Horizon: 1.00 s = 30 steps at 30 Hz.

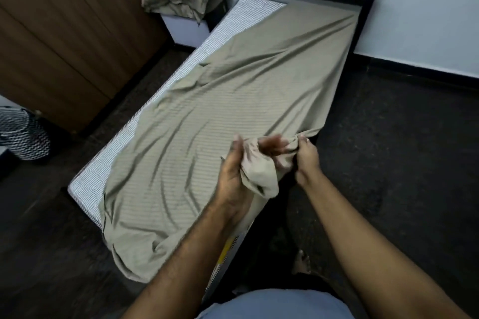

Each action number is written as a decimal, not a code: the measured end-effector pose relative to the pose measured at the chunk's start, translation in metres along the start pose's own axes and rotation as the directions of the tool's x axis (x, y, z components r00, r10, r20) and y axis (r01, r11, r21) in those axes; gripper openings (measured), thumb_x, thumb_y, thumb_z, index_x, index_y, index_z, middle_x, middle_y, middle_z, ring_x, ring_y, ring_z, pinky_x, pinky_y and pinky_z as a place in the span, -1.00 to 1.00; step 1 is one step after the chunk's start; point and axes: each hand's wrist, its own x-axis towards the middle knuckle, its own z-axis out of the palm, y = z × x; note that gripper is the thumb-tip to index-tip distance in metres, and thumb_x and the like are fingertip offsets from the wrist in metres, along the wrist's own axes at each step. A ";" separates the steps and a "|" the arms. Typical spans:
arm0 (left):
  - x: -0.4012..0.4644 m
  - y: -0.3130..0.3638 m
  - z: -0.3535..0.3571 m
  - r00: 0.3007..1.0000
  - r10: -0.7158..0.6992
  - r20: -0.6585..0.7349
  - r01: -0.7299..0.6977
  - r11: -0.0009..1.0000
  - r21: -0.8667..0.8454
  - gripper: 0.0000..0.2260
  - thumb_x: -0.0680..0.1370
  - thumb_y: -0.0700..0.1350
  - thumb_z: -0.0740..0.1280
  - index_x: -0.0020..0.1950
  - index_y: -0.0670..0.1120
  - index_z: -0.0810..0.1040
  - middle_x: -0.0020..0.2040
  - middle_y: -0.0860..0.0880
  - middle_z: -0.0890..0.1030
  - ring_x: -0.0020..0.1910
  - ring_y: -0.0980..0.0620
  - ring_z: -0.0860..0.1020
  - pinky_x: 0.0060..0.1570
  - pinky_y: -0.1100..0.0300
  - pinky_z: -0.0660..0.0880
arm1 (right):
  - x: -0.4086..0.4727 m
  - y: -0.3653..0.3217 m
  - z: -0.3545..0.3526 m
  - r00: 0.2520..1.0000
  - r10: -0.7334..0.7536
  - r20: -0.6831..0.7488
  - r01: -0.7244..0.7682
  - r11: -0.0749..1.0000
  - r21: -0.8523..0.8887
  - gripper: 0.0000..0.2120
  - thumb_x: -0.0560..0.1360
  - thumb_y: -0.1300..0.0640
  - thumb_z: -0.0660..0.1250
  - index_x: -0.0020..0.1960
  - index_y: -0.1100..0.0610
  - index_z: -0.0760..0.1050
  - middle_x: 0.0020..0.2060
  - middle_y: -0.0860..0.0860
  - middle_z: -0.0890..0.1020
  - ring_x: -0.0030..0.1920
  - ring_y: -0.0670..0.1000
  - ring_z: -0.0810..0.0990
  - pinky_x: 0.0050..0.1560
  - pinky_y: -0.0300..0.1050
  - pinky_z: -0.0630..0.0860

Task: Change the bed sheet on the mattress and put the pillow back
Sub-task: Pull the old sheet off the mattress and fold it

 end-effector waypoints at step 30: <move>0.222 0.116 0.075 0.627 0.772 0.104 -0.469 0.268 0.842 -0.46 0.47 0.32 0.42 -0.45 -0.03 0.31 -0.50 0.05 0.32 -0.49 0.11 0.34 -0.46 0.02 0.34 | 0.162 -0.180 0.061 0.942 -0.291 0.168 0.336 0.801 -0.496 -0.76 0.61 0.21 0.28 0.24 0.07 0.57 -0.02 0.05 0.66 -0.06 0.07 0.60 -0.18 -0.07 0.46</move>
